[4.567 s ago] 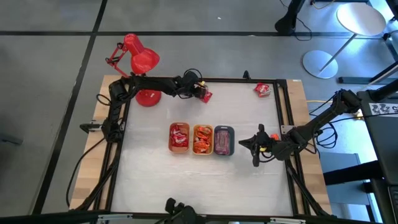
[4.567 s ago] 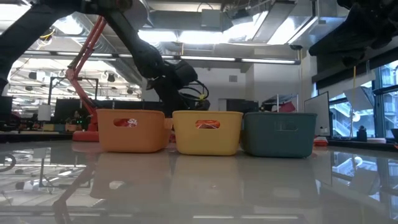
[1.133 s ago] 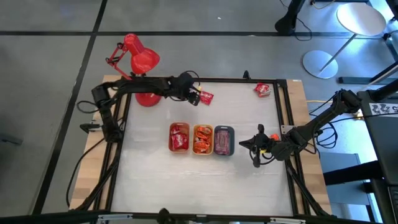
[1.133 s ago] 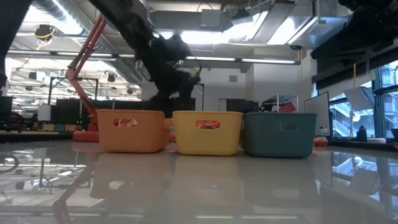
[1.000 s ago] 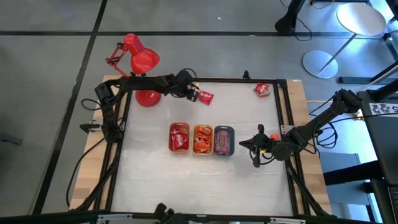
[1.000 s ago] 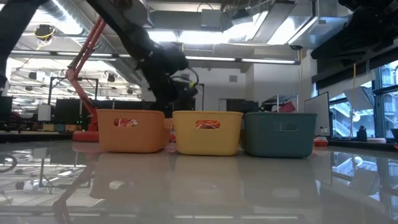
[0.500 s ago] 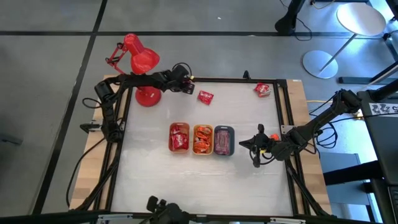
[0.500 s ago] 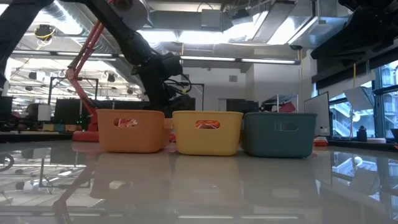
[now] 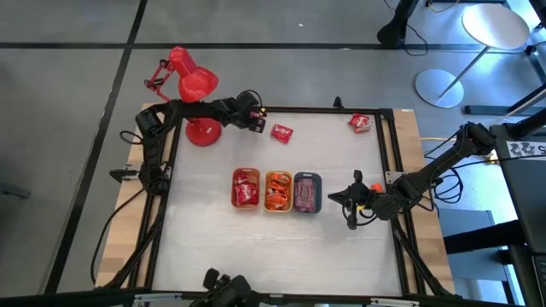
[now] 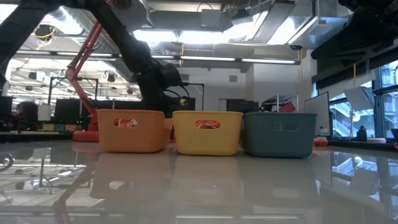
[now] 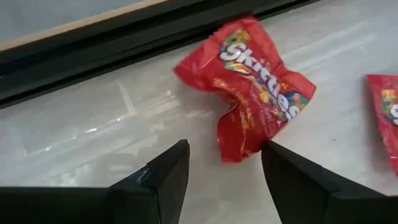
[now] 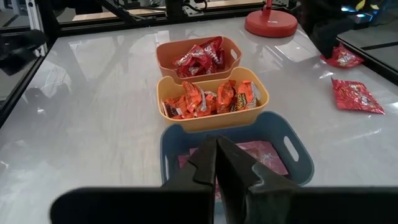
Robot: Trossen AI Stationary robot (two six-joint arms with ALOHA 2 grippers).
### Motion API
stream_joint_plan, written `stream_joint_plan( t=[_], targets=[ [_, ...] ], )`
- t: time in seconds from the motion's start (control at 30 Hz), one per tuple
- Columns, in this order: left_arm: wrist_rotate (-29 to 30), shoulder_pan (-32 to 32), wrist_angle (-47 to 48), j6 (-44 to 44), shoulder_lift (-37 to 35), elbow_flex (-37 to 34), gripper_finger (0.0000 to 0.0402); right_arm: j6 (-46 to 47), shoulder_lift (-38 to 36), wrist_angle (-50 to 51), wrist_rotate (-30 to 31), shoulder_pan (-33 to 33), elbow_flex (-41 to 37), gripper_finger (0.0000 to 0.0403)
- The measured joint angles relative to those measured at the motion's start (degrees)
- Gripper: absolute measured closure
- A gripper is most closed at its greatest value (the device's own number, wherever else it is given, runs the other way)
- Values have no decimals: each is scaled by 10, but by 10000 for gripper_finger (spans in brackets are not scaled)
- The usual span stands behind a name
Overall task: Sort candy
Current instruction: Put the red candy into the orange bin
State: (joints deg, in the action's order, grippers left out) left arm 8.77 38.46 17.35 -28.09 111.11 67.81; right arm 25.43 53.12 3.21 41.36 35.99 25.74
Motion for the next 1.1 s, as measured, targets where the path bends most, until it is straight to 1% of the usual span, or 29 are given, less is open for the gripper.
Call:
stream_joint_plan(
  t=[0.13,0.23,0.33,0.4,0.47,0.5,0.53,0.7,0.87,1.0,1.1],
  targets=[
    [-2,0,-27,18,11,0,216,0,0,0,0,0,0,391],
    [-3,-1,-49,30,12,0,237,0,0,0,0,0,0,391],
    [-6,-1,-54,42,12,0,278,0,0,0,0,0,0,391],
    [-13,-1,-55,49,12,0,319,0,0,0,0,0,0,391],
    [-27,-1,-57,63,12,0,368,0,0,0,0,0,0,391],
    [-35,-2,-59,69,12,0,384,0,0,0,0,0,0,391],
    [-41,-3,-61,70,12,0,391,0,0,0,0,0,0,391],
    [-45,-18,-56,80,-6,0,399,7,0,0,0,0,0,391],
    [-45,-48,-37,88,-57,0,400,13,0,0,0,0,0,391],
    [-46,-90,9,93,-100,0,401,13,0,0,1,0,0,391],
    [-48,-133,67,104,-123,0,401,13,0,0,1,0,0,391]
  ],
)
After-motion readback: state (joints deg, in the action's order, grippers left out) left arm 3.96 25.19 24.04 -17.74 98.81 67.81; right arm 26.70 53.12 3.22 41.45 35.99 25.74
